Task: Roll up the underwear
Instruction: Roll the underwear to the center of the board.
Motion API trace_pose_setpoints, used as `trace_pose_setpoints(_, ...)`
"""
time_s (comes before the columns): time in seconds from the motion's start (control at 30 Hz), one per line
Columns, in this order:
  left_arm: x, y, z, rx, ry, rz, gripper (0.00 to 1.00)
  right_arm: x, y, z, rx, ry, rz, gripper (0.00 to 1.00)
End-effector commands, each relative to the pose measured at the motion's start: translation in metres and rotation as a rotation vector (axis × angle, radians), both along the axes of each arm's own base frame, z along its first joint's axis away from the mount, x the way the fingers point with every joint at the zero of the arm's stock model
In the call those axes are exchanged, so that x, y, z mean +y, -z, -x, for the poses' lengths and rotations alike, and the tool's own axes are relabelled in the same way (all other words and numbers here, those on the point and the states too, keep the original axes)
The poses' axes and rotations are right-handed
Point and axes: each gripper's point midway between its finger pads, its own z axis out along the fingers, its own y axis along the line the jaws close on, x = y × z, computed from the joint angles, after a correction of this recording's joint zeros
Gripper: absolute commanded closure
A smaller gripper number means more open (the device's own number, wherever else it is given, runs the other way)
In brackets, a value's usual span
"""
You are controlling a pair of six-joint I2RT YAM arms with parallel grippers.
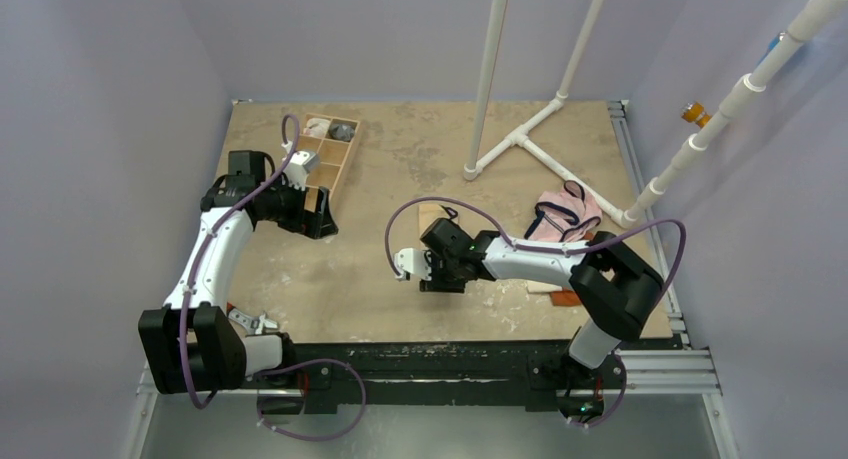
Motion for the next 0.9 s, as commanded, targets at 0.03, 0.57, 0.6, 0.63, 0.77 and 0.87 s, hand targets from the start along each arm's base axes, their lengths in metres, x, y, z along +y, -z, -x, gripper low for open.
trace_pose_setpoints(0.03,0.0,-0.016,-0.013,-0.075,0.015,-0.014,0.0,0.002,0.005,-0.005,-0.018,-0.002,0.015,0.66)
trace_pose_setpoints(0.57,0.001,-0.011,-0.005,-0.243,0.094,-0.088,0.0,0.021,-0.008,0.039,0.337,-0.081,-0.025,1.0)
trace_pose_setpoints(0.6,0.001,-0.011,-0.003,-0.261,0.102,-0.093,0.0,0.021,-0.007,0.041,0.38,-0.078,-0.019,1.0)
trace_pose_setpoints(0.63,0.001,-0.011,0.001,-0.278,0.111,-0.099,0.0,0.022,-0.008,0.041,0.419,-0.075,-0.026,1.0)
trace_pose_setpoints(0.77,-0.002,-0.011,0.015,-0.353,0.162,-0.123,0.0,0.023,-0.012,0.034,0.581,-0.053,-0.046,1.0)
trace_pose_setpoints(0.87,-0.006,-0.009,0.031,-0.408,0.216,-0.135,0.0,0.027,-0.015,0.023,0.67,-0.036,-0.072,1.0)
